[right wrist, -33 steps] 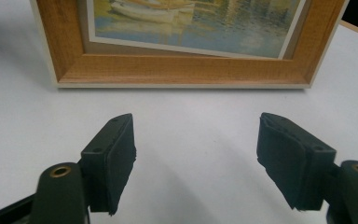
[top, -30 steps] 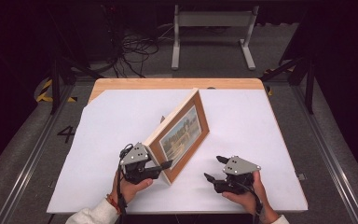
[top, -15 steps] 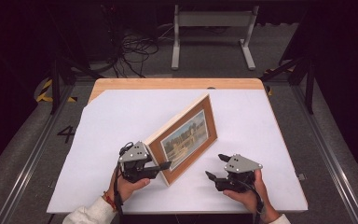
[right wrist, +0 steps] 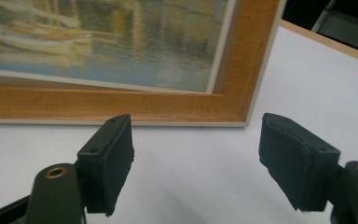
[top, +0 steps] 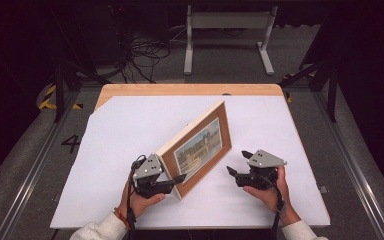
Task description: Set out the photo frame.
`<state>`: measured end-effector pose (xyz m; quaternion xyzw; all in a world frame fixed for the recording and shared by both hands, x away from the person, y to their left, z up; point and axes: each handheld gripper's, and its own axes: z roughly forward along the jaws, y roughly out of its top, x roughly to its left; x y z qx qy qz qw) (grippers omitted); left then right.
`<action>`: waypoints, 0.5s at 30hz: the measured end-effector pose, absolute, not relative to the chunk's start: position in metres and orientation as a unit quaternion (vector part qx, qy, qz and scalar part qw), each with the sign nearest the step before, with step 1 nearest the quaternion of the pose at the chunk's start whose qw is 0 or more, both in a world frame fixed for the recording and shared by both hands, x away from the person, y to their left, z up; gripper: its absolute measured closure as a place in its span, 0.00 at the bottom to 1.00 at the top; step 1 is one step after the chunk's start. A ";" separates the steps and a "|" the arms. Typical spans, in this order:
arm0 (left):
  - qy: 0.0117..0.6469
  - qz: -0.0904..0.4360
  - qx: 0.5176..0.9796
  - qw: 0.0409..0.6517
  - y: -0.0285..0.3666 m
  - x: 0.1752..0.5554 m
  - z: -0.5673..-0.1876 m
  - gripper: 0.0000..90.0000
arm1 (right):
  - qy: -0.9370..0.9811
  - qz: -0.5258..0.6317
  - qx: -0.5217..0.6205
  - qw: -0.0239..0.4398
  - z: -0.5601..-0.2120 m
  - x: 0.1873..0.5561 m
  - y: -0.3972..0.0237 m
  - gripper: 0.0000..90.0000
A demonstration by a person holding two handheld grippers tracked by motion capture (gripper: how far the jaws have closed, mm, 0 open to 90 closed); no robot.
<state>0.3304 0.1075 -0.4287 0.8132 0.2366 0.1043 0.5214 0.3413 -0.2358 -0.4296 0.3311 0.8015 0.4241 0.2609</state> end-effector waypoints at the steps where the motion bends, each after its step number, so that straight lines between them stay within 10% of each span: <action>1: 0.238 0.106 0.809 0.526 0.107 0.331 -0.430 0.62 | 0.800 0.424 0.336 0.261 -0.430 0.343 -0.237 0.30; 15: 0.244 0.066 0.806 0.535 0.108 0.342 -0.440 0.79 | 0.796 0.426 0.342 0.262 -0.428 0.351 -0.239 0.29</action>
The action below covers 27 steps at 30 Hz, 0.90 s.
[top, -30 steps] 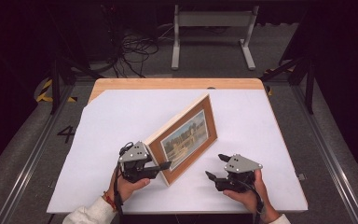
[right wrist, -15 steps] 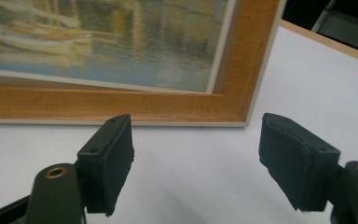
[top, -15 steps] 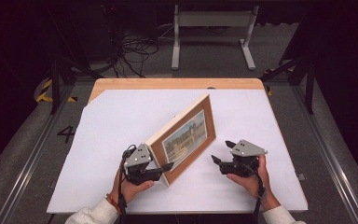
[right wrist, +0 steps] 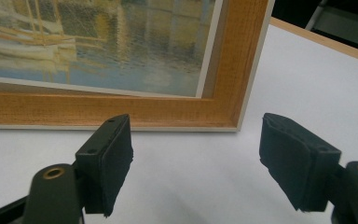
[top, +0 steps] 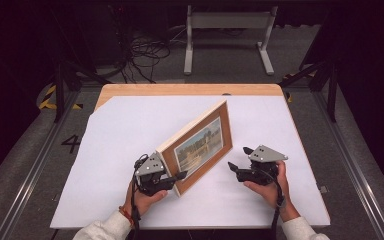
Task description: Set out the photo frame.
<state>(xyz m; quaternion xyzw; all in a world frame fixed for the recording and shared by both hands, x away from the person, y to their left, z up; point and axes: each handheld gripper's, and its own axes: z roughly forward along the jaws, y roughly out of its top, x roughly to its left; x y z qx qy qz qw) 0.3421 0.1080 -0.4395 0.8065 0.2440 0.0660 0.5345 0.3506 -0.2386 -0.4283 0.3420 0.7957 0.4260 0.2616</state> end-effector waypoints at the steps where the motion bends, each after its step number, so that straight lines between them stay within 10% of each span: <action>1: 0.243 0.062 0.807 0.535 0.110 0.343 -0.439 0.79 | 0.795 0.427 0.343 0.261 -0.428 0.351 -0.239 0.29; 27: 0.207 0.060 0.840 0.498 0.144 0.356 -0.439 0.69 | 0.784 0.452 0.350 0.241 -0.428 0.378 -0.234 0.29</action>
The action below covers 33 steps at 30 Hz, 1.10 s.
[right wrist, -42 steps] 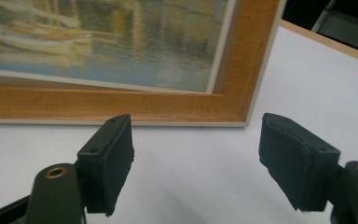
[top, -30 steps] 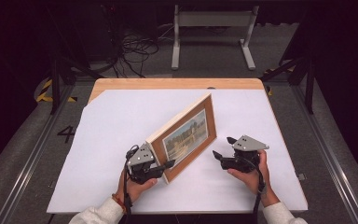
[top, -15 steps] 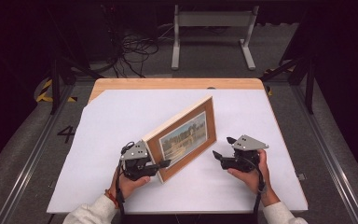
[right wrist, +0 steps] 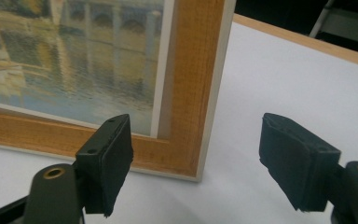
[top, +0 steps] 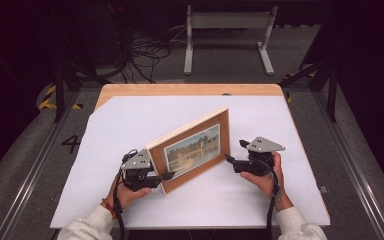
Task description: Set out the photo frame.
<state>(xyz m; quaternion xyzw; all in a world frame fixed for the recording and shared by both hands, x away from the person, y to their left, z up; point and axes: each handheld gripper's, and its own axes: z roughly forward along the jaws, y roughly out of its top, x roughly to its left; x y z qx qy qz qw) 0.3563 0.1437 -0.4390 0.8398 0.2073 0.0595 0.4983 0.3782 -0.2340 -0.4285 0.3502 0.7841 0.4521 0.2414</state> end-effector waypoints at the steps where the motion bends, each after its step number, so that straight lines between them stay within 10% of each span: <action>1: 0.207 0.061 0.841 0.497 0.143 0.355 -0.439 0.68 | 0.785 0.454 0.349 0.236 -0.430 0.381 -0.234 0.29; 12: 0.216 0.114 0.834 0.494 0.150 0.336 -0.434 0.58 | 0.792 0.450 0.350 0.220 -0.439 0.398 -0.223 0.30; 33: 0.237 0.158 0.812 0.509 0.161 0.319 -0.424 0.71 | 0.807 0.450 0.331 0.194 -0.443 0.407 -0.208 0.29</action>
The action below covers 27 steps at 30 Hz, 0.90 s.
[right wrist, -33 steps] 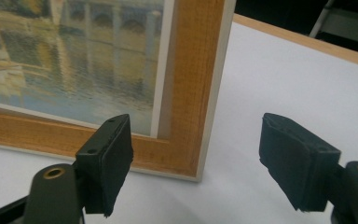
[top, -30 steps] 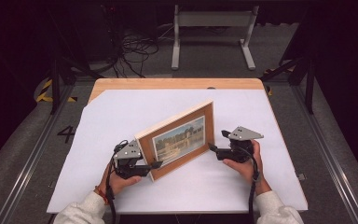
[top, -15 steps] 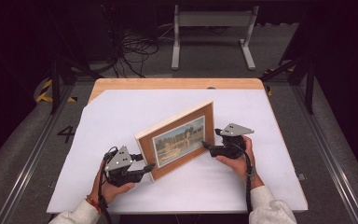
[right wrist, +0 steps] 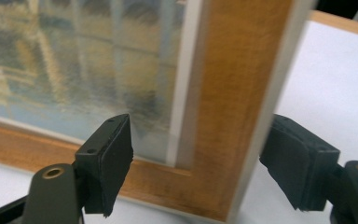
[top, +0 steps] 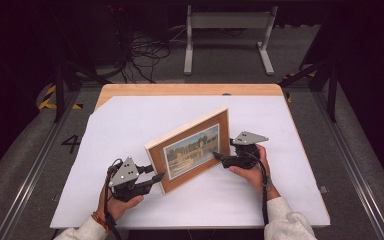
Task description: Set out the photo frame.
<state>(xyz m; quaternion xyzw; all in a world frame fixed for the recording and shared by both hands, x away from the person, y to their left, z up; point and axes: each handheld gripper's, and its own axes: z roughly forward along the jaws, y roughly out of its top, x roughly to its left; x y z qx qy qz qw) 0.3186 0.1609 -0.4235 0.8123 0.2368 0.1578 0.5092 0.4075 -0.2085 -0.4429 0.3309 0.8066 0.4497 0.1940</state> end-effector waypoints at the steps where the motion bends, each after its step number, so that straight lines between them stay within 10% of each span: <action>1: 0.237 0.154 0.812 0.510 0.161 0.319 -0.424 0.71 | 0.809 0.449 0.328 0.191 -0.444 0.407 -0.207 0.31; 27: 0.239 0.150 0.812 0.510 0.162 0.330 -0.425 0.72 | 0.813 0.429 0.334 0.209 -0.441 0.401 -0.218 0.52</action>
